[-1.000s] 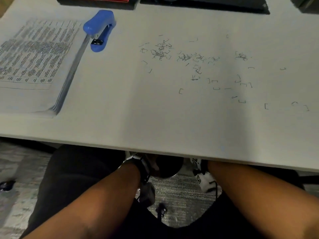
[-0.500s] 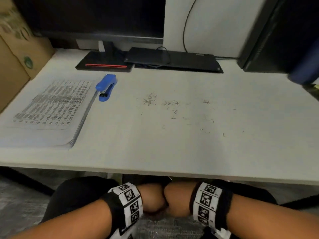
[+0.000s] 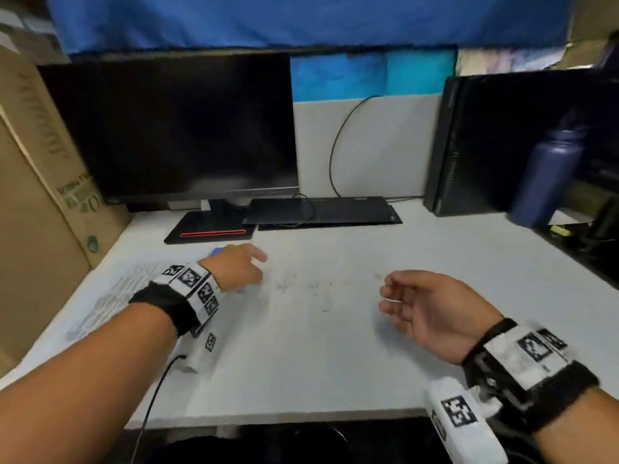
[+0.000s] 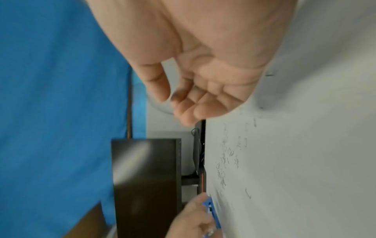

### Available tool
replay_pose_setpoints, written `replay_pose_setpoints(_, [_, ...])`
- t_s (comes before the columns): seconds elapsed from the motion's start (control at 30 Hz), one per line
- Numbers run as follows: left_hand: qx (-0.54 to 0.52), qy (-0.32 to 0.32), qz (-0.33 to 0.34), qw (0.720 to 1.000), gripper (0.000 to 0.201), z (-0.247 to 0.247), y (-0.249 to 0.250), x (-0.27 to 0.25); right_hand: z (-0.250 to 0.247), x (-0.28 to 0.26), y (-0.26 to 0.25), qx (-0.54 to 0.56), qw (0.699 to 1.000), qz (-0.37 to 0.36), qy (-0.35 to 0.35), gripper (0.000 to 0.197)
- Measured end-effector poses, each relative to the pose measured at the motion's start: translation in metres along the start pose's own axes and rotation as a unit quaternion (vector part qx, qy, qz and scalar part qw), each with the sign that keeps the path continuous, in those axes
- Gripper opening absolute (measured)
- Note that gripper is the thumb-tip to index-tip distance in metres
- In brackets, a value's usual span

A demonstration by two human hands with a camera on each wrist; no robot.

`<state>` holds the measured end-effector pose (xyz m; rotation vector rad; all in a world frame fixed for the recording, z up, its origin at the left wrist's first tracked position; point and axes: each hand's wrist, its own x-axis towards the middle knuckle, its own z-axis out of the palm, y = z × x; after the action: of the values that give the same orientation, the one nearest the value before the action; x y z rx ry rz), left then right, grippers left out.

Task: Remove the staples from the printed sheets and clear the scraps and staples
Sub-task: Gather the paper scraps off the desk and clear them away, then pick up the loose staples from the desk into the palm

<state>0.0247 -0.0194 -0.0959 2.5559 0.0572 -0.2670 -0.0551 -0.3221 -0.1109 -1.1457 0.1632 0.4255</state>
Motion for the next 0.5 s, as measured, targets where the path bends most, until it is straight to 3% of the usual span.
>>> replay_pose_setpoints(0.1, [0.088,-0.042,-0.114,0.989,0.061,0.013,0.001,0.025,-0.017,0.01,0.015,0.134,0.986,0.04,0.096,0.006])
replay_pose_setpoints(0.17, [0.125,-0.052,-0.136,0.981,0.076,0.03,0.011,0.037,-0.026,0.012,0.025,0.151,0.982,0.06,0.099,0.005])
replay_pose_setpoints(0.2, [0.156,-0.043,-0.136,0.977,0.071,0.036,0.02,0.041,-0.03,0.013,0.029,0.153,0.981,0.063,0.097,0.006])
replay_pose_setpoints(0.3, [0.286,-0.008,-0.085,0.954,0.039,0.064,0.042,0.052,-0.04,0.015,0.035,0.174,0.979,0.052,0.09,0.005])
replay_pose_setpoints(0.4, [0.356,0.027,-0.005,0.934,0.035,0.079,0.046,0.056,-0.047,0.014,0.038,0.178,0.982,0.036,0.057,0.009])
replay_pose_setpoints(0.5, [0.378,0.013,0.057,0.924,0.032,0.078,0.046,0.054,-0.052,0.012,0.038,0.173,0.985,0.023,0.005,0.007])
